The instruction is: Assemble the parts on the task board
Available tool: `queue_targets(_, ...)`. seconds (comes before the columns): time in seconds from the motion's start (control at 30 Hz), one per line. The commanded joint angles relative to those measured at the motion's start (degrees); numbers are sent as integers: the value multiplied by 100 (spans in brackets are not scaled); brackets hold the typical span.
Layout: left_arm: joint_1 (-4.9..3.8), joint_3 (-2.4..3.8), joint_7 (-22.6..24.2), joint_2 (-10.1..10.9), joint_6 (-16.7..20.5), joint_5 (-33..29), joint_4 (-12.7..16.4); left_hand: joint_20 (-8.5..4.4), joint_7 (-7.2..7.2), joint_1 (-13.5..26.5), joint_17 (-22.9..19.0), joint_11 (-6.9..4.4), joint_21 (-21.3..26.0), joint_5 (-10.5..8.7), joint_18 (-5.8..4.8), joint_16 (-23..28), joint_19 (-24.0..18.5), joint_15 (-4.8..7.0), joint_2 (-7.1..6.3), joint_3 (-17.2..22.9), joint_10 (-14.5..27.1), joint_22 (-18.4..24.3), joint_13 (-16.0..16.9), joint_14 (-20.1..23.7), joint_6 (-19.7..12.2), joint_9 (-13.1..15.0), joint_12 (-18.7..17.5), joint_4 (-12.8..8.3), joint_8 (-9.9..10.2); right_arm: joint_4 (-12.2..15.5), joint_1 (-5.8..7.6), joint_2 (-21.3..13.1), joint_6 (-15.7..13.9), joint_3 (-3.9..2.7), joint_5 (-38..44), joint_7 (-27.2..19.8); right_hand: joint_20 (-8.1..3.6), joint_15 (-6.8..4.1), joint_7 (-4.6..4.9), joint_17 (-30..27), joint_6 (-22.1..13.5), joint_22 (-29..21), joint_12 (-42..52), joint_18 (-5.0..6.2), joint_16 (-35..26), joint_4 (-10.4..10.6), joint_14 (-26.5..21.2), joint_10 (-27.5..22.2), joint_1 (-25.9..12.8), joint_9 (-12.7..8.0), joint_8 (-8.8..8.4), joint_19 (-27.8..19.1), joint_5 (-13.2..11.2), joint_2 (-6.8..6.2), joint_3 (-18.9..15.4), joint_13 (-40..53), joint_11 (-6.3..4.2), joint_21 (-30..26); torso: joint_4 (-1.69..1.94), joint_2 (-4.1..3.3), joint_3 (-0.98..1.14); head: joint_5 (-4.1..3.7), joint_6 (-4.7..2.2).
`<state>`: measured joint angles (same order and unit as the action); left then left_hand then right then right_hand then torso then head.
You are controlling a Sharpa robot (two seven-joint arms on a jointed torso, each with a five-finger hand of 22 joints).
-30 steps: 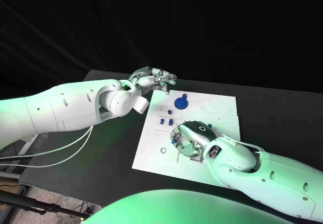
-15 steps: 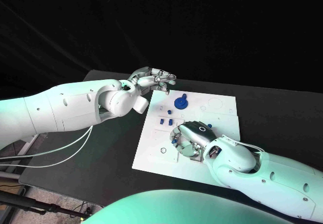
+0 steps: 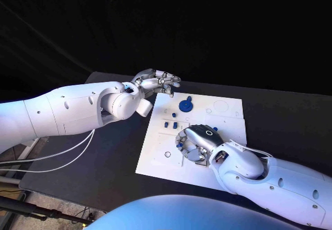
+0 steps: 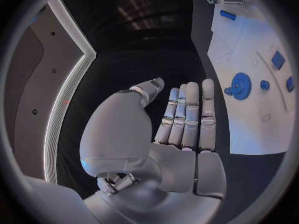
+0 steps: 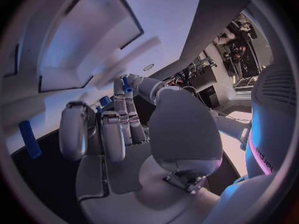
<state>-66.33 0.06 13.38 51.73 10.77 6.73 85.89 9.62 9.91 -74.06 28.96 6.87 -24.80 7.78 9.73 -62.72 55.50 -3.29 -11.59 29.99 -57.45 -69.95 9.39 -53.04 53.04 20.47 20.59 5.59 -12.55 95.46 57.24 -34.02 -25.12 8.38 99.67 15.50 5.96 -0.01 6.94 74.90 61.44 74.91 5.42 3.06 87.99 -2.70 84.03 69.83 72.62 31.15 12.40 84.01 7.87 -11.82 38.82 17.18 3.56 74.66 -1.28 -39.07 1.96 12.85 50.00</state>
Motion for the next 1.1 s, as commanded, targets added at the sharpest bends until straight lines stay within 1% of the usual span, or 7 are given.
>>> queue_targets(0.03,-6,4,13,-4,-112,-29,8,1,-3,20,-7,20,35,15,50,39,47,-33,31,-4,16,9,-6,27,-50,8,-23,47,-19,69,11,-13,-47,0,182,162,-42,-59,-6,1080,73,1112,27,-8,22,-32,496,64,19,15,33,45,-15,65,-15,21,-10,44,-3,2,-1,-2,0)
queue_targets(0.23,-6,4,12,-2,-115,-29,10,1,-3,20,-7,20,35,15,50,39,47,-33,31,-4,16,9,-6,27,-50,8,-23,47,-19,105,40,-22,13,-1,235,238,-56,-73,-13,1096,96,1118,36,-13,28,-51,500,87,48,34,50,55,-5,101,-12,36,-24,67,1,-2,-3,-7,0)
queue_targets(0.7,-7,3,-5,5,-121,-29,12,1,-5,17,-8,20,42,15,50,42,48,-33,33,-5,19,12,-7,28,-50,10,-25,46,-23,60,74,69,332,-1,247,303,-60,-76,-13,1105,99,1118,36,-13,32,-58,502,90,55,39,53,54,-6,107,-15,40,-25,66,-2,-1,-2,3,0)
queue_targets(0.9,-7,3,-10,4,-123,-29,11,1,-5,17,-8,20,42,15,50,42,48,-33,33,-5,19,12,-7,28,-50,10,-25,46,-23,54,80,98,388,0,227,287,-61,-76,-13,1106,99,1120,35,-14,33,-59,502,90,55,41,54,56,-7,109,-16,41,-24,71,-3,-1,3,19,0)
queue_targets(1.1,-7,3,-14,5,-124,-29,11,1,-5,17,-8,20,42,15,50,42,48,-33,33,-5,19,12,-7,28,-50,10,-25,46,-23,45,84,103,484,0,219,301,-61,-76,-13,1106,99,1120,35,-14,33,-59,502,90,55,41,54,56,-7,109,-16,41,-24,71,-1,0,0,30,0)
